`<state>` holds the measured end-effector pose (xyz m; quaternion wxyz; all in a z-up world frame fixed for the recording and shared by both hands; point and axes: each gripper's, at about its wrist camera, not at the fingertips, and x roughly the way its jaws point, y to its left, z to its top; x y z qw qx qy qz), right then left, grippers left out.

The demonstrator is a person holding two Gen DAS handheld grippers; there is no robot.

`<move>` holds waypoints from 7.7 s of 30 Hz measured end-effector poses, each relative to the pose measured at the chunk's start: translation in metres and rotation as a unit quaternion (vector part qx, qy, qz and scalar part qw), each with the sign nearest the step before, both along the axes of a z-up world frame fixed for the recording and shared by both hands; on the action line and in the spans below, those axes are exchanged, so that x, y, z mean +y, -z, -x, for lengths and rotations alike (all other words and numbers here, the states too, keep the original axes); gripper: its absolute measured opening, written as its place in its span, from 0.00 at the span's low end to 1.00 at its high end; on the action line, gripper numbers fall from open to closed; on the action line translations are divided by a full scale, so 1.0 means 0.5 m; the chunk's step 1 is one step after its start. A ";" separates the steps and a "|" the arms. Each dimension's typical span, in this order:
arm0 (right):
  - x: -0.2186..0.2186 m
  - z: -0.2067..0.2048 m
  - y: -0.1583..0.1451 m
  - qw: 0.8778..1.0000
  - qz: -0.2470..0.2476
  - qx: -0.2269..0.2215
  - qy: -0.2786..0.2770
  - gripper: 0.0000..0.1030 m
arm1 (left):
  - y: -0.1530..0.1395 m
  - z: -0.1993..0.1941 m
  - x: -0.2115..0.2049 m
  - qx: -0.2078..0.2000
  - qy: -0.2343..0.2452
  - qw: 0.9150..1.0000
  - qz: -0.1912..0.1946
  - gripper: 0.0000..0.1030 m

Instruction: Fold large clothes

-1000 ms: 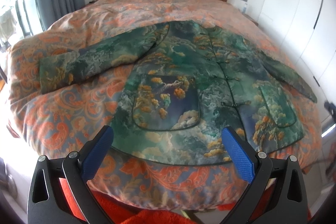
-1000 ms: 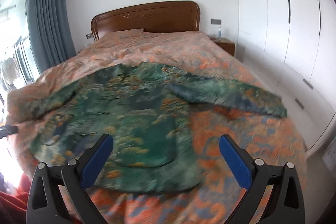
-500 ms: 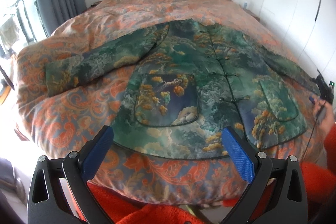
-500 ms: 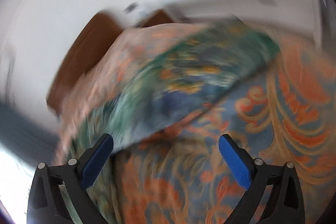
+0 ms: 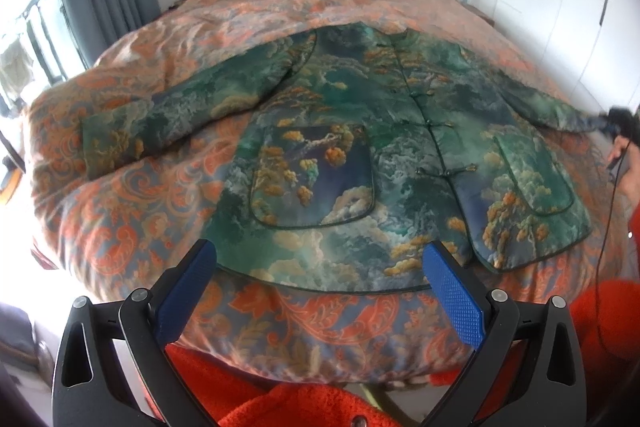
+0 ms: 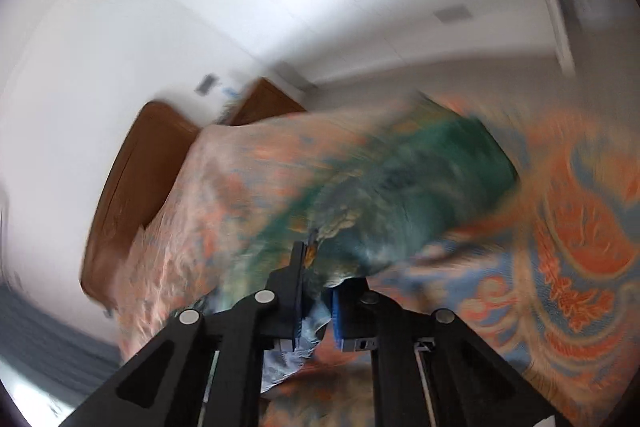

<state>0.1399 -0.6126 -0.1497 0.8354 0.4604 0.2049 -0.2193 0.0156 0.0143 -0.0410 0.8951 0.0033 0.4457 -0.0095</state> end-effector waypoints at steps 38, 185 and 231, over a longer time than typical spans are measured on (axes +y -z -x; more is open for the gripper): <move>0.778 -0.108 -0.069 0.862 0.152 0.045 -0.482 0.62 | 0.034 -0.210 0.025 0.031 0.094 0.981 0.166 1.00; 0.754 0.325 -0.059 0.875 0.251 0.045 -0.411 0.63 | 0.217 -0.503 -0.258 -0.028 0.107 0.978 -0.178 0.45; 0.828 -0.287 -0.082 0.874 0.300 0.051 -0.380 0.51 | 0.104 -0.529 0.101 -0.062 0.038 0.997 0.024 0.91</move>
